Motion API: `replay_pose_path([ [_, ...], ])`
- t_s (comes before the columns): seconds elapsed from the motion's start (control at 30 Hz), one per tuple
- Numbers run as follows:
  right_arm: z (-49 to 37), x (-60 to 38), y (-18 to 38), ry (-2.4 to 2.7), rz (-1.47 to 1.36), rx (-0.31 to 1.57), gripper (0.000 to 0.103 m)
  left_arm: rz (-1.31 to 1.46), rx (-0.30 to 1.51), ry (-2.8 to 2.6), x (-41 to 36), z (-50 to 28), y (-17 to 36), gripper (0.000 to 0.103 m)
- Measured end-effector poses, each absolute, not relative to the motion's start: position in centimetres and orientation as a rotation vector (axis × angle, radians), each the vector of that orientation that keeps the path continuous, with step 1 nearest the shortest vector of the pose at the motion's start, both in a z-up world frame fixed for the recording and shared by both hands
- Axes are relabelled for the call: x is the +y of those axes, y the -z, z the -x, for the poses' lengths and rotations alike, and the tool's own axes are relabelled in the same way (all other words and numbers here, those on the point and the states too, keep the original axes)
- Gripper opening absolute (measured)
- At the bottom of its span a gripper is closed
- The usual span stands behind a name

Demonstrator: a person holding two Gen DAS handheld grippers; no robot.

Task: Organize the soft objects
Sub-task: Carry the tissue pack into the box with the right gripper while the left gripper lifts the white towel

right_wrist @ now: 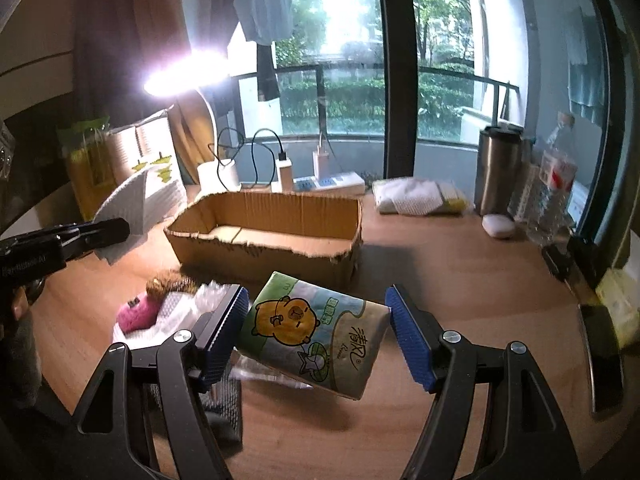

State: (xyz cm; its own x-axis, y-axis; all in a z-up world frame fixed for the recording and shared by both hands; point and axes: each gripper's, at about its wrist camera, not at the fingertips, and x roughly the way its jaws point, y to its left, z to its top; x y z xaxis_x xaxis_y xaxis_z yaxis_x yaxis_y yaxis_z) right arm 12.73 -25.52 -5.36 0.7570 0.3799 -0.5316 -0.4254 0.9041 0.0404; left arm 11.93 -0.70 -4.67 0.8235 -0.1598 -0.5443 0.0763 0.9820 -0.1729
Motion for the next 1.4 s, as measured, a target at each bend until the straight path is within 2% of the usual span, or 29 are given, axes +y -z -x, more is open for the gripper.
replay_pose_path([
  [0.7,-20.7,-23.8,4.4,-0.523,0.106,0.506,0.075,0.107,0.542,0.126,-1.8,-19.5,4.4,0.011],
  [1.33,-26.1,-21.3,7.1,-0.544,0.059,0.619,0.075,0.173,0.695,0.186,-1.2,-25.9,11.1,0.013],
  [1.4,-26.4,-21.1,7.3,-0.549,0.058,0.629,0.075,0.17,0.711,0.184,-1.3,-26.2,11.5,0.018],
])
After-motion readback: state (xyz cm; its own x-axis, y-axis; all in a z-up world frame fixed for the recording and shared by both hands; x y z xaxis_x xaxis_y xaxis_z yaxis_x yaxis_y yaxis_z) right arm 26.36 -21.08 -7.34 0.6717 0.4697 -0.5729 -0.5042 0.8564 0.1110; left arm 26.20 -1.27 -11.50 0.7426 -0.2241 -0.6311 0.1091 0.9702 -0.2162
